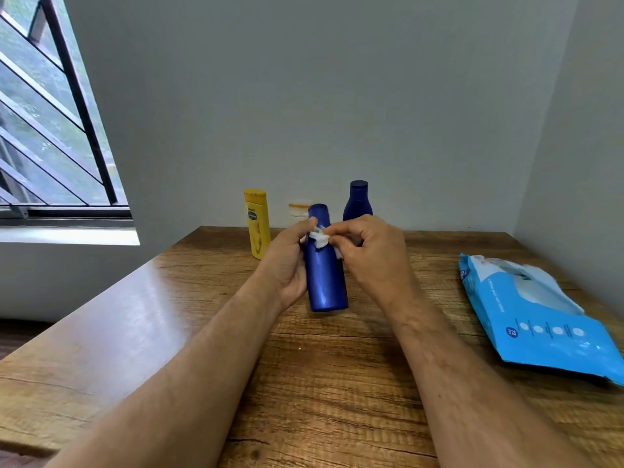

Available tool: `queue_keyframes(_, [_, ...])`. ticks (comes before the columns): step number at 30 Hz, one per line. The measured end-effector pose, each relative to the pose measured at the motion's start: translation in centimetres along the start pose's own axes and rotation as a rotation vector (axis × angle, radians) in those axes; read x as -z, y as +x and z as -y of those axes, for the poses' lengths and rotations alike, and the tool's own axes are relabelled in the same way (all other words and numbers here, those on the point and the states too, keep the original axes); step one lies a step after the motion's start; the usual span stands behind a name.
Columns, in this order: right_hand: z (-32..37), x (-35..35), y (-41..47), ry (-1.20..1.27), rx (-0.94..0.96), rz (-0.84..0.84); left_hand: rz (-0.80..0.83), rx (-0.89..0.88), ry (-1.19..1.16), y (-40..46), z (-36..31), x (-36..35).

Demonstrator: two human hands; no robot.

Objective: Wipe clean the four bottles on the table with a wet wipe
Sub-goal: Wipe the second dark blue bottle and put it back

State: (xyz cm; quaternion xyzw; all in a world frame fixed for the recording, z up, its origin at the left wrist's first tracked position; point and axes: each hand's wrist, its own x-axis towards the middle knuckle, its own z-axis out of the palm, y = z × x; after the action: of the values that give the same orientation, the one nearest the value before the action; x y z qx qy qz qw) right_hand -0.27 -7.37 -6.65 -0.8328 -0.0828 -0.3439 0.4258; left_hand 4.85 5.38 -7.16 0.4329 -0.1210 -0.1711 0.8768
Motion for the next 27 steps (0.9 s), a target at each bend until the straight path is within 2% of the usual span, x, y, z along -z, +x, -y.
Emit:
queue_keyframes(2, [0.0, 0.1, 0.1, 0.013, -0.012, -0.006, 0.018, 0.008, 0.005, 0.0, 0.1, -0.1])
queue_keyframes(4, [0.0, 0.2, -0.1, 0.025, -0.039, 0.072, -0.011, 0.006, -0.016, 0.2, -0.2, 0.0])
queue_keyframes(7, [0.1, -0.2, -0.4, -0.006, -0.061, 0.244, -0.103, -0.054, -0.061, 0.7, -0.9, 0.7])
queue_keyframes(10, [0.2, -0.5, -0.6, -0.072, -0.037, 0.325, -0.217, -0.140, -0.097, 1.2, -1.7, 1.5])
queue_keyframes(12, [0.1, -0.4, -0.6, -0.072, -0.035, 0.328, -0.243, -0.163, -0.120, 1.3, -1.8, 1.7])
queue_keyframes(15, [0.1, -0.3, -0.6, -0.077, -0.025, 0.304, -0.190, -0.115, -0.093, 1.0, -1.2, 1.4])
queue_keyframes(22, [0.1, -0.3, -0.1, -0.052, -0.004, 0.046, -0.010, 0.047, -0.044, 0.0, 0.6, -0.1])
queue_keyframes(27, [0.2, -0.1, -0.3, -0.014, -0.014, 0.160, -0.094, -0.021, -0.072, 0.4, -0.4, 0.0])
